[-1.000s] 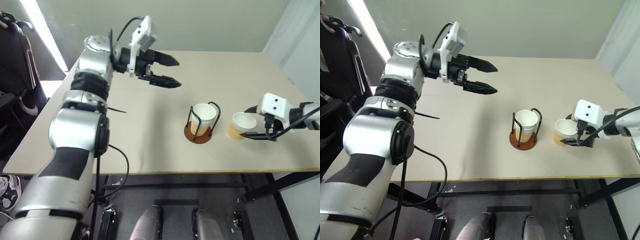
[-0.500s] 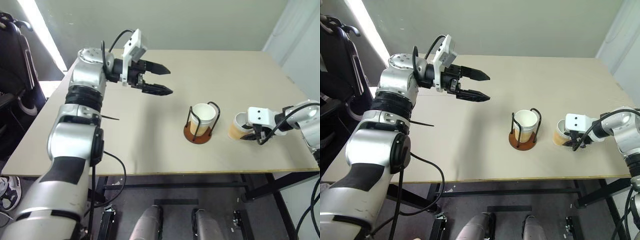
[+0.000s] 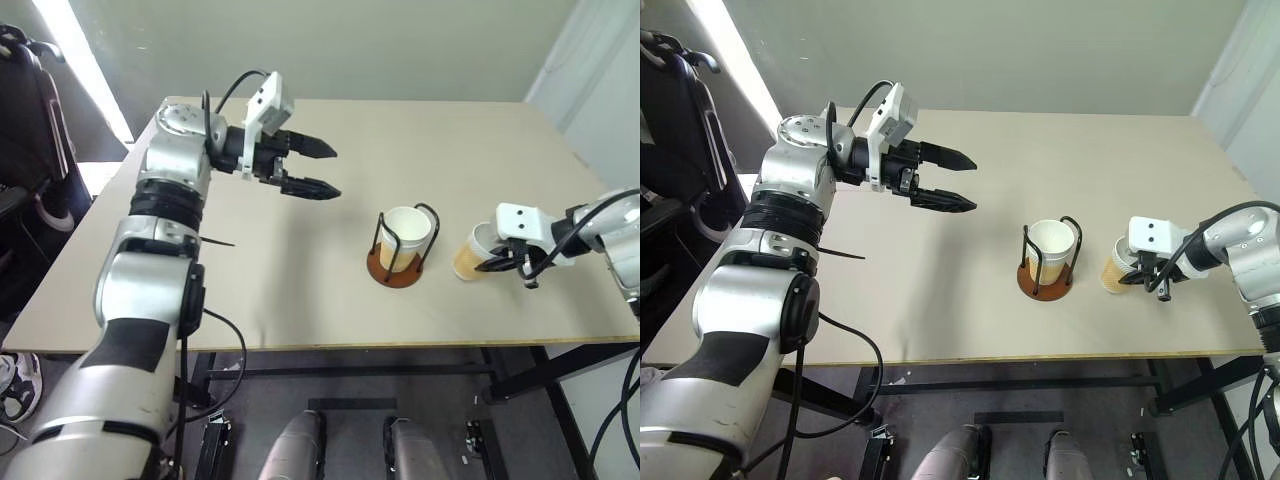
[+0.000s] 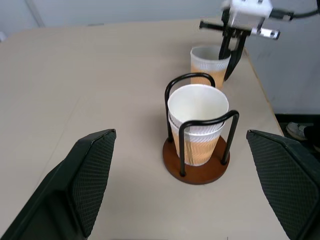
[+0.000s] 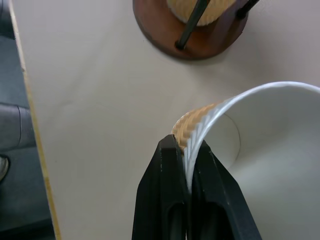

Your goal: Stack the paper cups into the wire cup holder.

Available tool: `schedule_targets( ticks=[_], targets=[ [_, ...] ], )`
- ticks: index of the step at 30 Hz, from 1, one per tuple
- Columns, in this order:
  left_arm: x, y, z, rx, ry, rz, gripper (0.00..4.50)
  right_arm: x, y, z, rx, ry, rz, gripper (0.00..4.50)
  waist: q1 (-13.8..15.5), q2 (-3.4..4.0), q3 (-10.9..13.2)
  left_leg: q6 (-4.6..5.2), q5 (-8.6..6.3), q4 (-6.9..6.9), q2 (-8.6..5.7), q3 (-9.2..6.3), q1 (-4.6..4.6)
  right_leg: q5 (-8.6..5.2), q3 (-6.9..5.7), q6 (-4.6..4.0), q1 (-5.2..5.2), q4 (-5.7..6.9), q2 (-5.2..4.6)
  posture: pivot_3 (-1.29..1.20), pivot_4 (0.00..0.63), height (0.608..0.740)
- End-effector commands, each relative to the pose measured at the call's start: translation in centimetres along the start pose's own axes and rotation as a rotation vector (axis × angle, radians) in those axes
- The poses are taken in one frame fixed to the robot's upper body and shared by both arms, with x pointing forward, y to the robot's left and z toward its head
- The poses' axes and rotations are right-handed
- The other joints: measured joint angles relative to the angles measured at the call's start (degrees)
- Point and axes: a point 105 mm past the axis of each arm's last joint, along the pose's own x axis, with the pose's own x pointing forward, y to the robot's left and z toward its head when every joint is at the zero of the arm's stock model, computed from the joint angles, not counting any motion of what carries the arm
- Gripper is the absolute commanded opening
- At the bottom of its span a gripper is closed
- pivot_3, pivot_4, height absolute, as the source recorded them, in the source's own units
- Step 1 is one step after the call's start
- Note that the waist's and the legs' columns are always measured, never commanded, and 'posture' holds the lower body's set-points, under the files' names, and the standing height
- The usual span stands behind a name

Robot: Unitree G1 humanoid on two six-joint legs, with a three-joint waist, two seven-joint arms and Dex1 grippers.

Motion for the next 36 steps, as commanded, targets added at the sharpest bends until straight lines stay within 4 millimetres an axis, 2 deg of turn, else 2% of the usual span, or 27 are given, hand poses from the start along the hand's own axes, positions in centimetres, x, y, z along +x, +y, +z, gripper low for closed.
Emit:
schedule_targets(
  ticks=[1,6,8,11,14,19,24,36],
  targets=[
    [-0.2,-0.3,1.1,0.062,-0.007,-0.023,4.5,-2.4,-0.9,1.9,-0.03,-0.046,-0.077,0.05,-0.01,0.0,0.0,0.0,0.0,0.0,0.0,0.01,0.0,0.0,-0.03,-0.01,0.0,-0.01,0.04,0.0,0.15,0.74],
    [-0.2,-0.4,0.8,0.057,-0.005,-0.025,4.5,-4.5,-2.5,4.1,-0.074,-0.084,-0.183,0.05,-0.12,0.01,0.0,-0.02,0.02,-0.03,0.0,0.06,0.0,0.04,0.02,-0.08,-0.08,0.02,0.0,0.0,0.15,0.74],
    [-0.1,-0.5,0.6,0.054,-0.003,-0.027,4.5,-5.6,-3.4,6.2,-0.121,-0.116,-0.234,0.05,-0.18,0.02,0.0,-0.03,0.04,-0.03,0.02,0.05,0.01,0.06,-0.02,-0.1,-0.09,0.02,0.06,0.0,0.15,0.74],
    [0.0,-0.5,0.4,0.052,-0.001,-0.029,4.5,-6.4,-3.9,8.2,-0.173,-0.145,-0.275,0.05,-0.26,0.02,0.0,-0.06,0.08,-0.13,0.03,0.04,0.01,0.08,-0.03,-0.14,-0.15,0.03,0.08,0.0,0.15,0.74],
    [0.2,-0.6,0.3,0.049,-0.002,-0.032,4.5,-6.6,-3.7,10.9,-0.234,-0.197,-0.286,0.05,-0.32,0.02,0.0,-0.08,0.1,-0.22,0.05,0.02,0.02,0.06,-0.05,-0.2,-0.18,0.02,0.08,0.0,0.15,0.74],
    [0.4,-0.6,0.2,0.048,0.0,-0.039,4.5,-5.6,-2.4,13.3,-0.275,-0.25,-0.238,0.05,-0.19,0.02,0.0,0.06,0.24,-0.36,0.04,0.0,0.01,0.0,-0.12,-0.3,-0.24,0.01,0.11,0.0,0.15,0.74],
    [0.5,-0.7,0.2,0.048,-0.002,-0.042,4.5,-4.1,-1.7,13.6,-0.294,-0.249,-0.192,0.05,-0.2,0.02,0.0,0.21,0.32,-0.41,0.05,0.01,-0.01,-0.04,-0.16,-0.33,-0.31,0.02,0.09,0.0,0.15,0.74],
    [0.2,-0.6,0.1,0.044,-0.003,-0.03,4.5,-1.6,-0.9,12.5,-0.304,-0.208,-0.107,0.05,-0.28,0.02,0.0,0.22,0.43,-0.5,0.06,0.03,0.0,-0.03,-0.15,-0.34,-0.35,0.05,0.06,0.0,0.15,0.74]
  ],
)
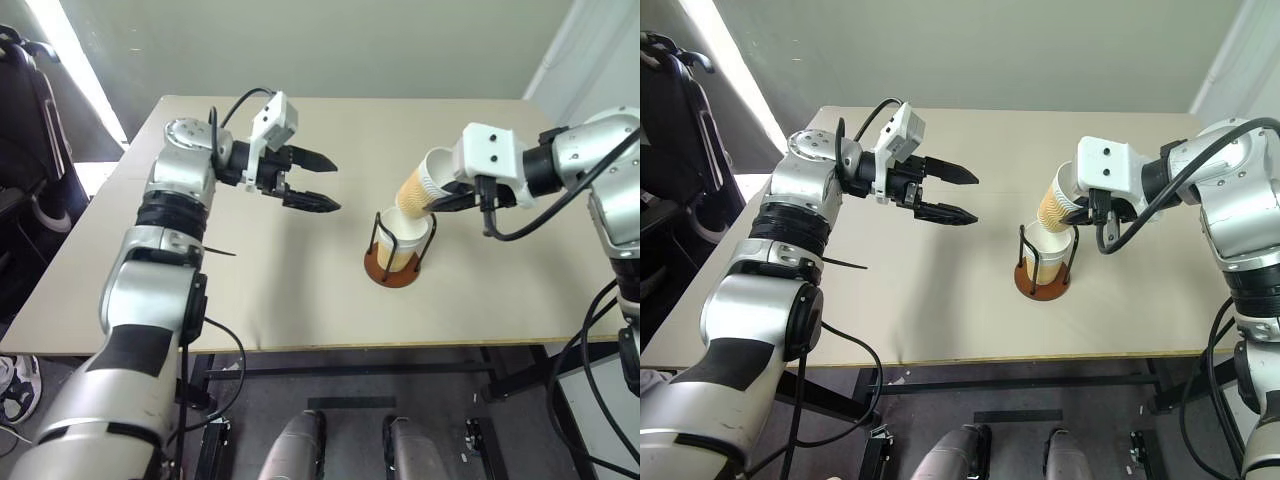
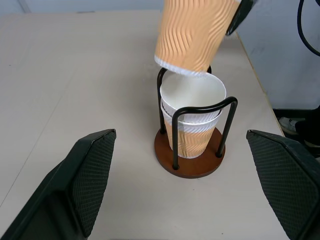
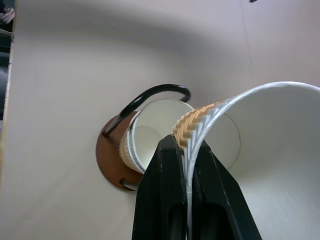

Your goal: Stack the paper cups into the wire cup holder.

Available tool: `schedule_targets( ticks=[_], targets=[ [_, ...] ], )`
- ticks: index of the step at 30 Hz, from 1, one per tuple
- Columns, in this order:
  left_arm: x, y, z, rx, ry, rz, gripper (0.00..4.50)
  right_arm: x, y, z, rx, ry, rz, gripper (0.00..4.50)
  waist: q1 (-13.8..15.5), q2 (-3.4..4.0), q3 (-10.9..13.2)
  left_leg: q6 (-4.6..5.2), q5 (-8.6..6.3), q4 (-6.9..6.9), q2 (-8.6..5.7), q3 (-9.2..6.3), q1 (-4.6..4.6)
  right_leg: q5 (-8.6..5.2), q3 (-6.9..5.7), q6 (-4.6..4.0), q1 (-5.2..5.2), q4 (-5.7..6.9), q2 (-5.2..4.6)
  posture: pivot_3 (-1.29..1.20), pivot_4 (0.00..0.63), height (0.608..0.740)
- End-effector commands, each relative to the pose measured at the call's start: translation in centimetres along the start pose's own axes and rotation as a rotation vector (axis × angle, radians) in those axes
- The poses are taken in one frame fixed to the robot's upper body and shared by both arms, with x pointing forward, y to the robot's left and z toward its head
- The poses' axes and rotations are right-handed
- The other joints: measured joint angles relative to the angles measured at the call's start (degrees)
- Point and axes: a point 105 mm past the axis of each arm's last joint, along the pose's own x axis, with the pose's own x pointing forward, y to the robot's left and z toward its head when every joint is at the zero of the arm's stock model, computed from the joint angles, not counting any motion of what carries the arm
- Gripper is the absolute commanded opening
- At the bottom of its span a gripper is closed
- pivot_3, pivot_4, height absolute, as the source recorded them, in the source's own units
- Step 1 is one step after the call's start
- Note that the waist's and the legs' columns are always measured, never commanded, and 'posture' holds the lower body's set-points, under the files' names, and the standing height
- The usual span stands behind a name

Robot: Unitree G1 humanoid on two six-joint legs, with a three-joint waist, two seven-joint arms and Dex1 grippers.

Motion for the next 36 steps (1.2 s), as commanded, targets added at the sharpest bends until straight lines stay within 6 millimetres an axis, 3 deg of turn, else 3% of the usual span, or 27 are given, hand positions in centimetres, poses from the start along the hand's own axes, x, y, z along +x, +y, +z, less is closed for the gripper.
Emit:
schedule_targets(
  ticks=[1,12,20,24,27,31,36],
  targets=[
    [-0.3,-0.2,1.3,0.052,-0.023,-0.01,4.5,0.1,0.2,0.1,-0.032,0.007,0.006,0.05,0.0,0.0,0.0,0.0,0.01,0.0,-0.01,0.02,0.0,0.0,0.01,0.0,0.0,-0.01,0.01,0.0,0.15,0.74],
    [-0.4,-0.3,1.2,0.052,-0.02,-0.006,4.5,1.9,0.7,-1.6,-0.038,0.067,0.053,0.05,-0.05,0.0,0.0,0.05,0.12,-0.01,-0.01,0.02,0.01,0.08,0.01,-0.02,0.01,0.0,0.0,0.0,0.15,0.74],
    [-0.3,-0.4,0.9,0.048,-0.021,-0.003,4.5,2.1,-0.5,1.1,0.11,-0.116,0.011,2.74,-0.26,0.0,0.0,0.0,0.24,-0.05,0.02,0.01,0.02,0.19,-0.01,-0.09,-0.03,0.03,0.01,0.0,0.15,0.74],
    [-0.4,-0.2,0.8,0.039,-0.031,0.024,4.5,0.0,-3.8,2.4,0.27,-0.279,-0.172,2.74,-0.17,0.0,0.0,-0.02,0.3,-0.1,0.0,0.0,0.02,0.24,0.02,-0.15,-0.05,0.02,0.02,0.0,0.15,0.74],
    [-0.6,0.3,0.6,0.003,-0.051,0.07,4.5,-2.3,-7.4,2.1,0.45,-0.422,-0.398,2.74,-0.13,0.0,0.0,-0.09,0.35,-0.15,-0.01,-0.03,0.02,0.3,0.05,-0.26,-0.1,0.02,-0.01,0.0,0.15,0.74],
    [-0.5,0.8,0.5,-0.01,-0.078,0.122,4.5,-3.4,-9.2,-0.3,0.581,-0.45,-0.57,2.74,0.1,0.0,0.0,-0.29,0.32,-0.2,0.02,-0.06,0.03,0.36,0.03,-0.34,-0.15,0.06,-0.02,0.0,0.15,0.74],
    [-0.5,2.0,0.5,-0.058,-0.158,0.243,4.5,-3.8,-9.7,-7.8,0.718,-0.287,-0.829,2.74,0.29,0.0,0.0,-0.25,0.36,-0.19,0.01,-0.05,0.02,0.45,0.03,-0.22,-0.15,0.05,-0.05,0.0,0.15,0.74]
  ],
)
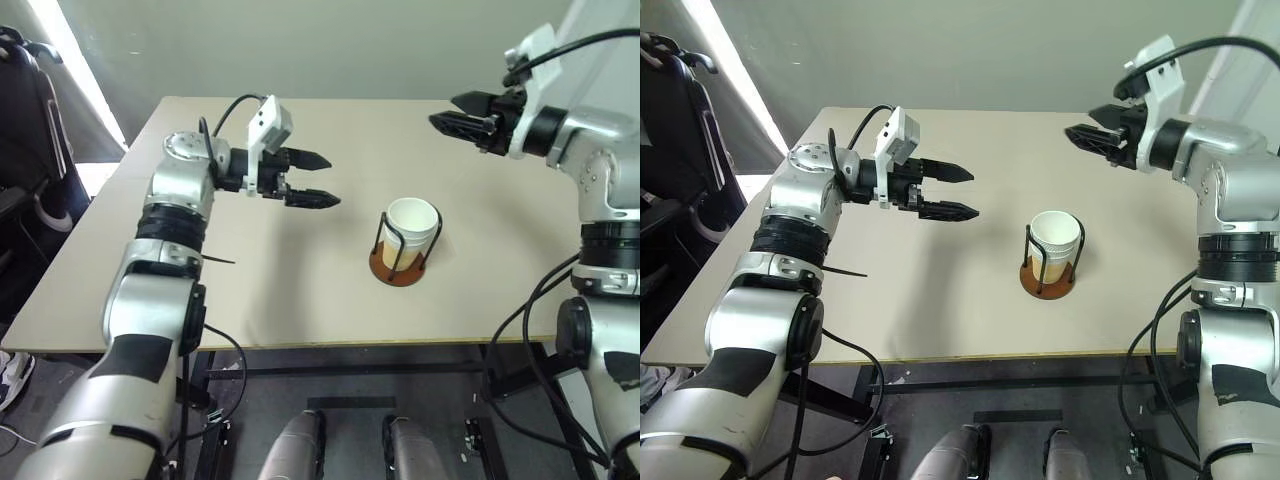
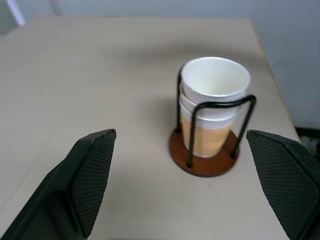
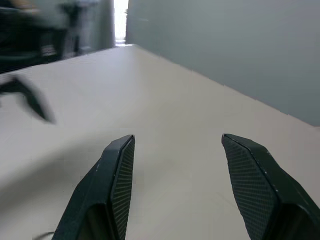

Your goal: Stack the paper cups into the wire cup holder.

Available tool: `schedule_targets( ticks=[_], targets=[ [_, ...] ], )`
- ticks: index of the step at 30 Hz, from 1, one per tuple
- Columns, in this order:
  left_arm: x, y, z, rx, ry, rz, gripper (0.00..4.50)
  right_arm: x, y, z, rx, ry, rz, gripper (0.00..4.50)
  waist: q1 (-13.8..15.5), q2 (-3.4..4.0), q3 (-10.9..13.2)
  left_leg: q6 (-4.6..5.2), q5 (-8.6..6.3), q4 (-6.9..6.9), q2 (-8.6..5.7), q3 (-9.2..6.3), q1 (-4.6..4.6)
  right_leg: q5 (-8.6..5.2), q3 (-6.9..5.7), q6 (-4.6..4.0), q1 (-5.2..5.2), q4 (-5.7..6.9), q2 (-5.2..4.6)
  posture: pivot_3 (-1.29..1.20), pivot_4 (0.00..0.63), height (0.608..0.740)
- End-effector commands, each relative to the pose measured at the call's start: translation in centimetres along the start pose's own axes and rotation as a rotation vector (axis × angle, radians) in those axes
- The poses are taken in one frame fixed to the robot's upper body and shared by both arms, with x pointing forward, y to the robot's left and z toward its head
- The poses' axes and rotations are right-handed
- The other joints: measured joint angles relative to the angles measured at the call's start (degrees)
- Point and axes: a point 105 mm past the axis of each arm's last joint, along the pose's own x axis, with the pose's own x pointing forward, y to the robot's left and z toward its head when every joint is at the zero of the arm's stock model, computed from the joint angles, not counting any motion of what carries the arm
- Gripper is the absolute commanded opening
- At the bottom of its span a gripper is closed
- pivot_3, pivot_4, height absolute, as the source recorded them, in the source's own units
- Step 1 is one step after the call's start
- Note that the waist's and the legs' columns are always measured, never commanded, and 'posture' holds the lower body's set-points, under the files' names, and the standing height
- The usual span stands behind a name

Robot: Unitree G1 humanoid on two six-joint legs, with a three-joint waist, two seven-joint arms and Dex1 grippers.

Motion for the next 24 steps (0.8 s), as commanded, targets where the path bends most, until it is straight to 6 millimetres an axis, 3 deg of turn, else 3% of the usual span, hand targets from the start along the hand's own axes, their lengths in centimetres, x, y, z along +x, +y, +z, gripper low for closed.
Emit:
schedule_targets(
  ticks=[1,9,13,17,24],
  targets=[
    [-0.5,1.1,1.3,-0.018,-0.105,0.109,4.5,-1.4,-3.8,-2.8,0.005,0.038,-0.208,2.74,0.02,0.0,0.0,0.05,0.04,0.0,0.0,0.01,0.0,0.03,0.01,0.05,0.0,-0.01,-0.01,0.0,0.15,0.74],
    [-2.1,2.2,0.0,-0.171,-0.212,0.293,4.5,-3.4,-5.9,-8.5,0.155,0.126,-0.35,2.74,-0.24,0.02,0.0,0.16,0.12,0.0,0.01,0.15,0.0,0.31,-0.03,0.52,-0.04,-0.05,0.0,0.0,0.15,0.74],
    [-3.1,2.5,-0.9,-0.185,-0.218,0.399,4.5,-4.0,-6.8,-9.6,0.139,0.114,-0.436,2.74,-0.28,0.02,0.0,0.16,0.17,0.01,0.01,0.18,0.07,0.27,-0.04,0.33,0.0,-0.05,0.01,0.0,0.15,0.74],
    [-5.5,4.5,-2.4,-0.156,-0.207,0.66,4.5,-4.7,-8.4,-10.0,0.176,0.023,-0.564,2.74,-0.27,0.02,0.0,-0.02,0.3,0.0,0.01,0.18,0.08,0.45,0.05,0.21,0.0,-0.04,0.01,0.0,0.15,0.74],
    [-8.7,6.3,-3.1,-0.17,-0.272,0.972,4.5,-4.5,-8.9,-10.9,0.199,-0.033,-0.648,2.74,-0.3,0.02,0.0,-0.47,0.37,-0.08,-0.01,0.18,0.25,0.93,0.1,0.01,0.14,-0.05,0.03,0.0,0.15,0.74]
  ],
)
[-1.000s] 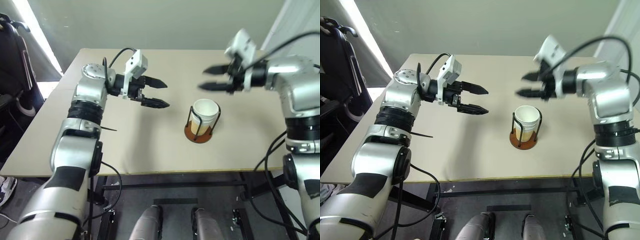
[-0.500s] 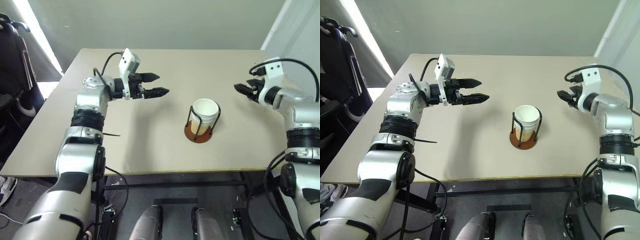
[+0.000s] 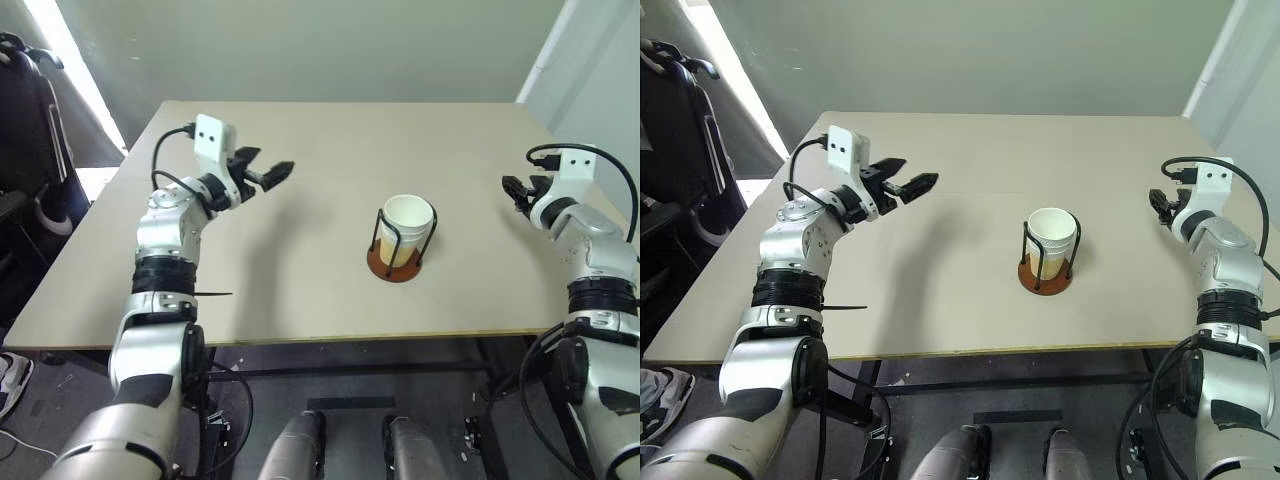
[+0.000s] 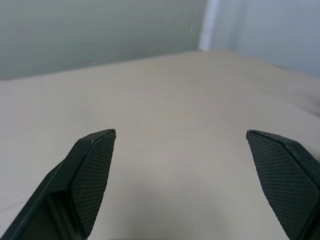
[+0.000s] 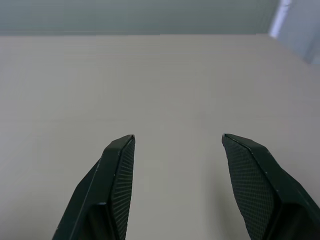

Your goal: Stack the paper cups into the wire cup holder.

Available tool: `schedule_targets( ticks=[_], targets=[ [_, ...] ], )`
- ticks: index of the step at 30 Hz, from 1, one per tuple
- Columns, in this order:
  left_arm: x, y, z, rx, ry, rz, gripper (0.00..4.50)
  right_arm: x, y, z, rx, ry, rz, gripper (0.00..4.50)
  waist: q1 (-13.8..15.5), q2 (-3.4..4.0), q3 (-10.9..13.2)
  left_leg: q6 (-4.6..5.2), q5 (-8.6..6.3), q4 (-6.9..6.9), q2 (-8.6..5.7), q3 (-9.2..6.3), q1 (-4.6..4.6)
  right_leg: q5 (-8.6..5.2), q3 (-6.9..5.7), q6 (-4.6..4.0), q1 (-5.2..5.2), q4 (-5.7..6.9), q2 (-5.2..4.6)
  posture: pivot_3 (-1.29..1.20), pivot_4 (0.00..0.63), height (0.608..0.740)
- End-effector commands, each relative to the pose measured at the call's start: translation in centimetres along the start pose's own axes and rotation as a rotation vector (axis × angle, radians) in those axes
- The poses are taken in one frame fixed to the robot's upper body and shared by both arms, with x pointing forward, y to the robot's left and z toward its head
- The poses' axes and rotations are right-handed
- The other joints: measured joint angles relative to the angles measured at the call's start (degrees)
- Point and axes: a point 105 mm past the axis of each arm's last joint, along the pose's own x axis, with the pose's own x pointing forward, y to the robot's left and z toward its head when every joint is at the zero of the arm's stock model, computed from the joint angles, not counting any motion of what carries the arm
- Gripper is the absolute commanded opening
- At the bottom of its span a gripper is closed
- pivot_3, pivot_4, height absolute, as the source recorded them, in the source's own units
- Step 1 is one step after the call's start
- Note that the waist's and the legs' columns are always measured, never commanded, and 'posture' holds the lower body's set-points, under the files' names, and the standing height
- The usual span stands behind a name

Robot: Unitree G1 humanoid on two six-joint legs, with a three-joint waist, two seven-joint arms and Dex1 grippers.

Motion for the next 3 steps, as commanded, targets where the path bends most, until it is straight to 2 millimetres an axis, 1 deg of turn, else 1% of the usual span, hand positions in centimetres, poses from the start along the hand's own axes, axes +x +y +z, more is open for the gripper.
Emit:
schedule_targets(
  ticks=[1,3],
  targets=[
    [-0.65,1.33,2.32,0.007,-0.119,0.13,4.5,0.17,-0.42,1.57,-0.005,-0.087,-0.037,2.74,-0.02,0.0,0.0,-0.01,0.0,-0.04,0.0,0.0,0.12,0.06,0.02,-0.07,0.09,-0.01,0.01,0.0,0.15,0.74],
    [-0.8,1.38,2.3,-0.005,-0.13,0.153,4.5,0.39,-0.19,1.49,-0.015,-0.085,-0.028,2.74,-0.04,0.0,0.0,-0.02,-0.01,-0.15,-0.01,0.0,0.26,0.13,0.1,-0.17,0.17,-0.01,0.01,0.0,0.15,0.74]
  ],
)
